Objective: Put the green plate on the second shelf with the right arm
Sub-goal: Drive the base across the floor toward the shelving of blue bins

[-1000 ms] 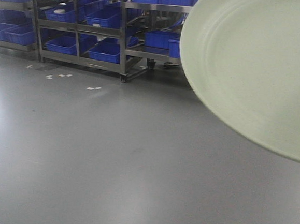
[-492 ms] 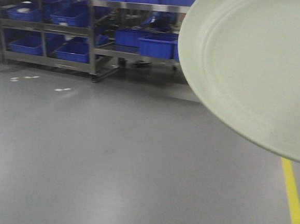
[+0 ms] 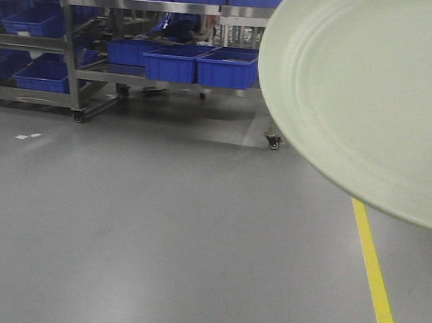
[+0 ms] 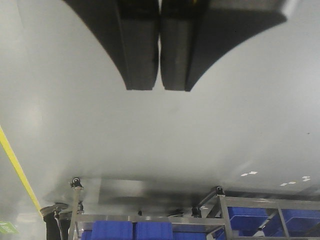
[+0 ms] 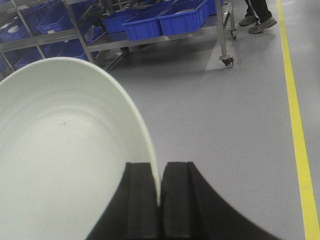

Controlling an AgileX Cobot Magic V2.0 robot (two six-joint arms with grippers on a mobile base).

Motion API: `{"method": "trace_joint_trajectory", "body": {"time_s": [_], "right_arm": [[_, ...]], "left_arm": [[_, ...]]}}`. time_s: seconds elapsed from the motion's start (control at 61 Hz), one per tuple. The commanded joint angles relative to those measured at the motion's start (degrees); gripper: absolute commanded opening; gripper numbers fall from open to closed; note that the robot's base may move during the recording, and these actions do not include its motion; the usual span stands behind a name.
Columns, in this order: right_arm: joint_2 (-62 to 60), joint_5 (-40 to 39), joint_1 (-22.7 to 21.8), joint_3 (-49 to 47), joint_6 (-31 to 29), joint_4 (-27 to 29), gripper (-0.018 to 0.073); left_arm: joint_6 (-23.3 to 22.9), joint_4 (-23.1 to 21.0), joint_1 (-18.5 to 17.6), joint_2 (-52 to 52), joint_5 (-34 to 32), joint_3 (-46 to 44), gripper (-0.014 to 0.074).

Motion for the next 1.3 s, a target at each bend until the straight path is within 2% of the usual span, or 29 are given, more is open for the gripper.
{"method": "trace_joint_trajectory", "body": {"time_s": [0.0,1.279], "right_arm": [[0.19,-6.17,-0.38,-2.06,0.12,0.4,0.0048],[0.19,-6.17,-0.38,-2.06,0.12,0.4,0.0048]], "left_arm": [[0.01,-0.08,-0.18,-1.22,-4.59,2.29,0.0124],[0.01,-0.08,-0.18,-1.22,-4.59,2.29,0.0124]]}}
